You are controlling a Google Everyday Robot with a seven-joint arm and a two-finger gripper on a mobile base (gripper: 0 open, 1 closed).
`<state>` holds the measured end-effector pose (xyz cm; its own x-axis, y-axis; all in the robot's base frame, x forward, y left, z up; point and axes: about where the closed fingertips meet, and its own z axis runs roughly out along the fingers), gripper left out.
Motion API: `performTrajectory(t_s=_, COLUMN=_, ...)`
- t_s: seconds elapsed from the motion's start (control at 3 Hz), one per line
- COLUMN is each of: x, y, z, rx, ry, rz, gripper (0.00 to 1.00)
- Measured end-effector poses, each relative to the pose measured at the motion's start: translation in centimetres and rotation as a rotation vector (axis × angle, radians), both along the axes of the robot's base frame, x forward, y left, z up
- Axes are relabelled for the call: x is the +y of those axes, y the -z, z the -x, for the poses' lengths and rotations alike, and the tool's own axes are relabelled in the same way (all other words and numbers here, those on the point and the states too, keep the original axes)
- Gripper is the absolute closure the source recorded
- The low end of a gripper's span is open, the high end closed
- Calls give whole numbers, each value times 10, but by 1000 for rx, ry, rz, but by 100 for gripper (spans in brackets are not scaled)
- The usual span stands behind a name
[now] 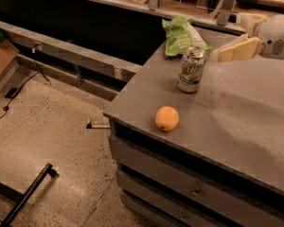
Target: Place 7up can upright
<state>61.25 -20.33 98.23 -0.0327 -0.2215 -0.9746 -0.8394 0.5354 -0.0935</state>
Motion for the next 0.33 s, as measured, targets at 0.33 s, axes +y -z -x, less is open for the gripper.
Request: performTrajectory(t_s=0.33, x=0, y=0, z=0, rx=0, ry=0, rz=0, gripper=0)
